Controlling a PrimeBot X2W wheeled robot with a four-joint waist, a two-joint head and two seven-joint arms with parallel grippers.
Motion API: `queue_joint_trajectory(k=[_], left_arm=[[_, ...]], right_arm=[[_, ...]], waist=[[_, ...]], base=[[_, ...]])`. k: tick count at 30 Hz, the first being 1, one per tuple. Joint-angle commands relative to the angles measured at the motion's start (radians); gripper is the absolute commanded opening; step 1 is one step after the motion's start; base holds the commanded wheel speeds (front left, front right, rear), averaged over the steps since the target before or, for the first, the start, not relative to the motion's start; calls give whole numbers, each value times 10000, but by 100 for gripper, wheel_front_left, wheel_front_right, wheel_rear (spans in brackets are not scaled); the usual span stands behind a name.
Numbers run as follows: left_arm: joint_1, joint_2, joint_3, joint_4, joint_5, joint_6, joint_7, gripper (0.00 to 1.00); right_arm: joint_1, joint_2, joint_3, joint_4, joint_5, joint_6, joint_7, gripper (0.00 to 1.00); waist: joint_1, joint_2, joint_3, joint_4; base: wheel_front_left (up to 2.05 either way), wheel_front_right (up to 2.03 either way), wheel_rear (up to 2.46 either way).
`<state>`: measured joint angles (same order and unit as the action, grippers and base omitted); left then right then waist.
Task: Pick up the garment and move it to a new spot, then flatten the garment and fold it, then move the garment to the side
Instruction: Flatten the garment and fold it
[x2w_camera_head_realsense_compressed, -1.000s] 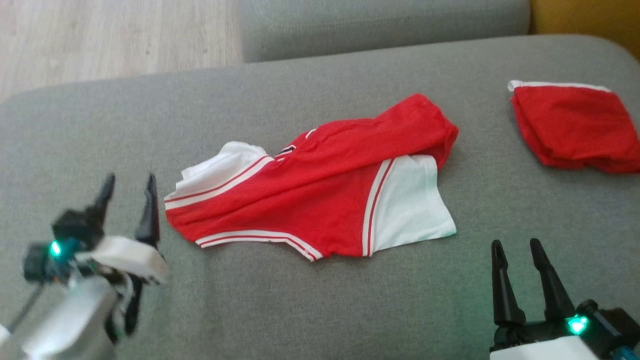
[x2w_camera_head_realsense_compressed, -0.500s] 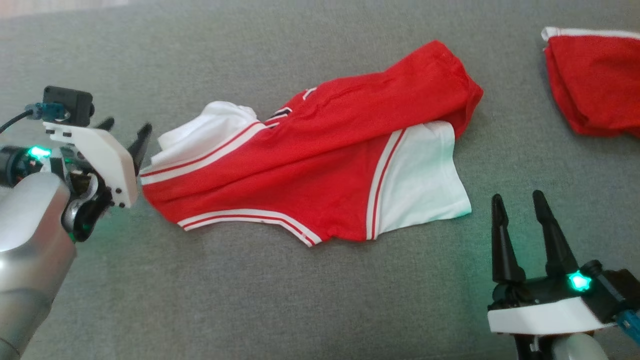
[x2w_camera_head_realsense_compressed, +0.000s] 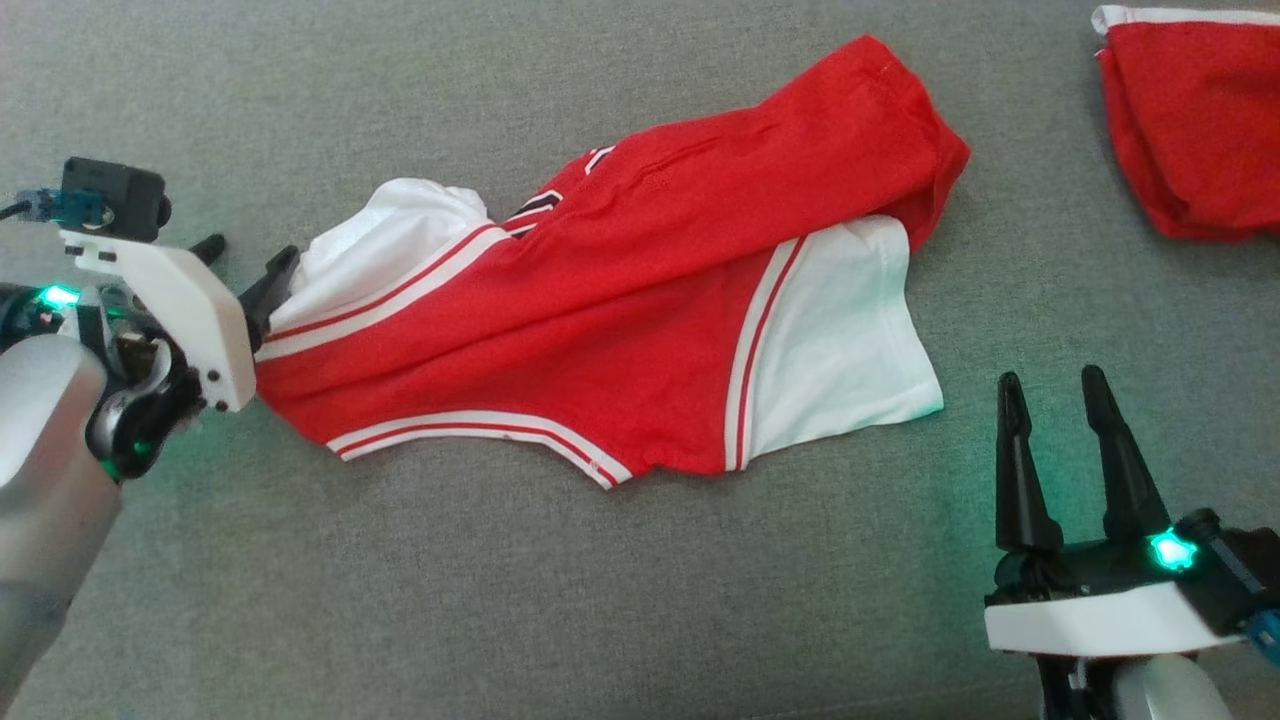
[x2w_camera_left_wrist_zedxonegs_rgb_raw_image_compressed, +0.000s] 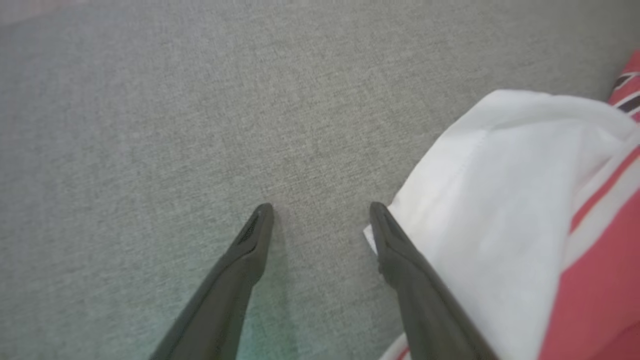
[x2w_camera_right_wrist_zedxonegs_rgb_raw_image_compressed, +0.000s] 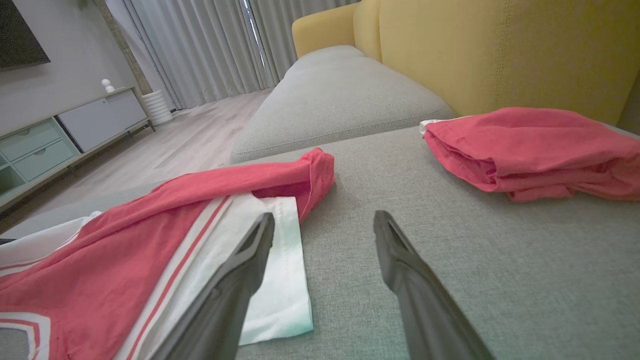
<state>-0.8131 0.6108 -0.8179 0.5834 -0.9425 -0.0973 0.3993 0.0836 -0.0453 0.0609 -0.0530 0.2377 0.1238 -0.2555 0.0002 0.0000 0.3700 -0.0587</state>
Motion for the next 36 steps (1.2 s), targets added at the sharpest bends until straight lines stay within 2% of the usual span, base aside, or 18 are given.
queue_joint_trajectory(k=[1, 7, 12, 15, 22, 29, 36], left_arm=[[-233, 545, 443, -248, -22, 42, -28, 100], [184, 863, 572, -1364, -229, 344, 14, 100], [731, 1399, 485, -2270, -194, 853, 357, 100], [997, 1417, 544, -2599, -295, 1081, 257, 100], [1001, 994, 755, -2631, -533, 944, -347, 100], [812, 1106, 1008, -2394, -537, 987, -677, 100], [708, 894, 825, -2062, -509, 867, -557, 100]], right_arm=[[-182, -75, 195, -306, 36, 69, -63, 100], [-255, -60, 175, -178, 25, 69, -63, 100], [-243, -56, 169, -169, -7, 69, -63, 100], [-230, -55, 185, -193, -66, 69, -63, 100], [-366, -139, 218, -234, -111, 69, -63, 100], [-418, -227, 268, -198, -104, 69, -63, 100], [-491, -205, 348, -173, -72, 69, -63, 100]], waist=[[-2, 0, 14, 16], [-2, 0, -58, 62], [-2, 0, -152, 87], [-2, 0, -126, 128], [-2, 0, 39, 165], [-2, 0, 25, 70], [-2, 0, 102, 44]], base=[[0, 0, 0], [0, 0, 0], [0, 0, 0], [0, 0, 0], [0, 0, 0], [0, 0, 0], [0, 0, 0]])
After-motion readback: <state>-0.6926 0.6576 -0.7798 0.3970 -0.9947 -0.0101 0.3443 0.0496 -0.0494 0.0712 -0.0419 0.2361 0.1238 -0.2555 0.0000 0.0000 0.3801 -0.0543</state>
